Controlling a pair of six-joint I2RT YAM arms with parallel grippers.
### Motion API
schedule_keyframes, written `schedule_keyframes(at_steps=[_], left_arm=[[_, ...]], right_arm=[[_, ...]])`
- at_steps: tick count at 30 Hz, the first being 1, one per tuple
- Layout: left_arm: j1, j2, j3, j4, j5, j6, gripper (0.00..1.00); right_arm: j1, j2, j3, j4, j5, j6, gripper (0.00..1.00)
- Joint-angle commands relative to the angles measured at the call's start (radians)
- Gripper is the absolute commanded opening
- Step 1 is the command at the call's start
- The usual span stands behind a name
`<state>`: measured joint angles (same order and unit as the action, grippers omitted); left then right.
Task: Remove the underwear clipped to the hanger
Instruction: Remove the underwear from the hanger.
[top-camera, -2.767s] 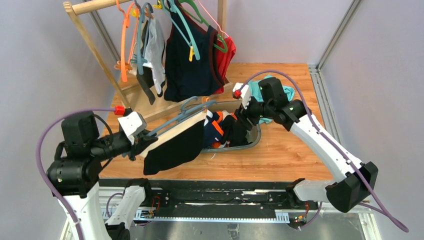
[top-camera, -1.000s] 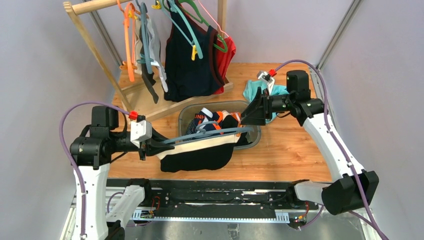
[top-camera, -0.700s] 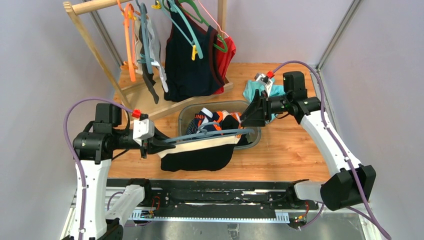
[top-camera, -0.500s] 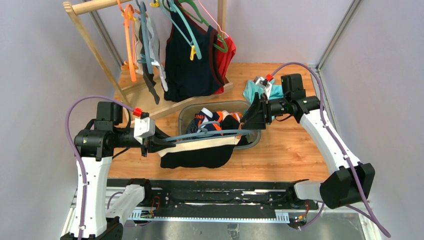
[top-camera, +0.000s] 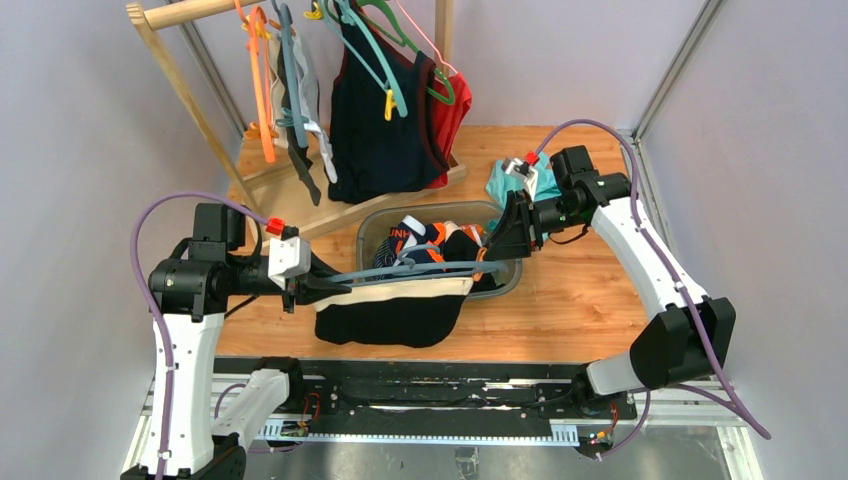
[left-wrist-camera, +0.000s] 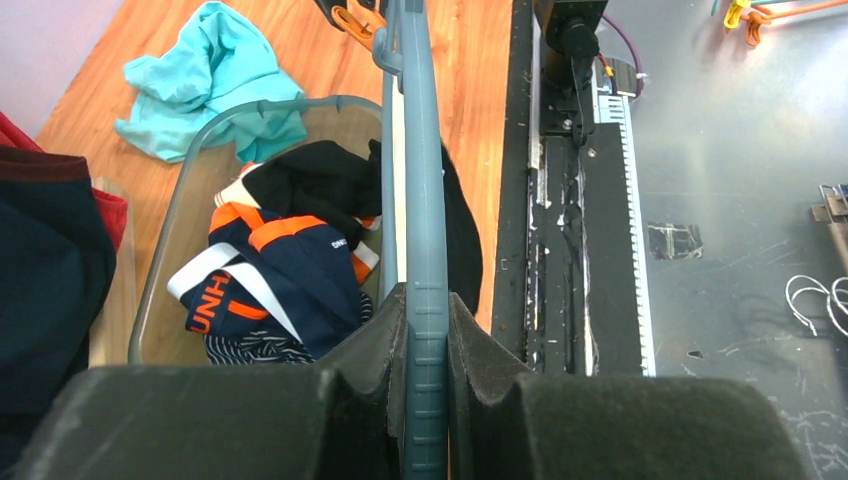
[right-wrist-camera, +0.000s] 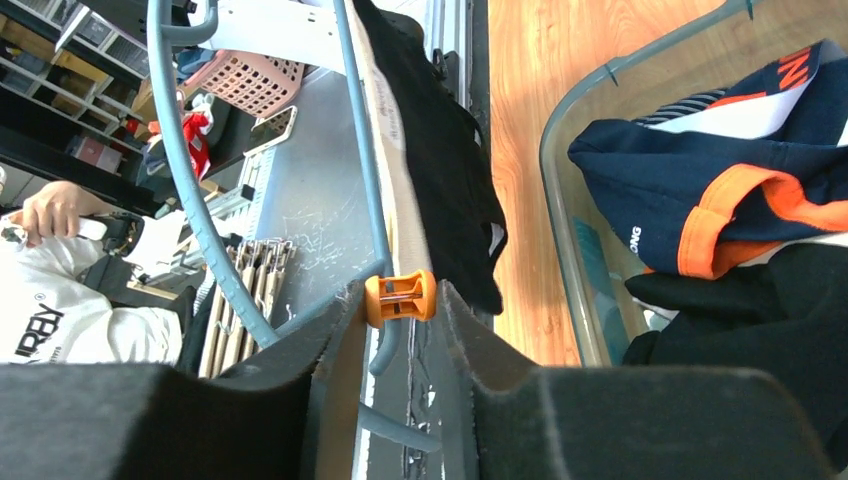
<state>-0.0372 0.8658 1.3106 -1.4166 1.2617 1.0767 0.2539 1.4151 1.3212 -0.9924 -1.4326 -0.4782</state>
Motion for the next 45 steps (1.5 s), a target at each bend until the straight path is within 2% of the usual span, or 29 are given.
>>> schedule_keyframes(at_steps=[1,5,7,8,9,10,17,27,33,39,45], left_arm=[[-0.007,-0.001,-0.005,0.012,0.036,0.033,0.0],[-0.007,0.01,-0.007,0.011,0.035,0.045,0.0],[-0.007,0.018,-0.009,0.011,0.029,0.055,0.0],[-0.008,0.022,-0.008,0.011,0.024,0.061,0.0],[-0.007,0.028,-0.008,0.011,0.021,0.064,0.0],[-0.007,0.034,-0.008,0.011,0.019,0.067,0.0],[-0.007,0.056,-0.008,0.011,0.031,0.092,0.0],[-0.007,0.064,0.011,0.006,0.072,0.069,0.0],[-0.007,0.096,0.054,0.004,0.084,-0.001,0.0],[-0.007,0.129,0.086,0.004,0.077,-0.043,0.0],[-0.007,0.155,0.12,0.002,0.079,-0.095,0.0]], right_arm=[[0.012,0.021,0.07,-0.186,-0.036,-0.176,0.23],[0.013,0.026,0.091,-0.216,-0.008,-0.2,0.23],[0.012,0.024,0.101,-0.215,0.024,-0.2,0.38],[0.011,0.022,0.109,-0.215,0.043,-0.196,0.53],[0.01,0.02,0.119,-0.212,0.063,-0.19,0.59],[0.009,0.017,0.127,-0.204,0.082,-0.178,0.6],[-0.006,-0.059,0.15,-0.063,0.192,-0.042,0.62],[-0.007,-0.188,0.154,0.067,0.359,0.035,0.63],[0.003,-0.275,0.175,0.1,0.369,0.006,0.63],[0.128,-0.259,0.219,0.046,0.394,-0.045,0.62],[0.315,-0.222,0.235,0.071,0.553,-0.058,0.6]])
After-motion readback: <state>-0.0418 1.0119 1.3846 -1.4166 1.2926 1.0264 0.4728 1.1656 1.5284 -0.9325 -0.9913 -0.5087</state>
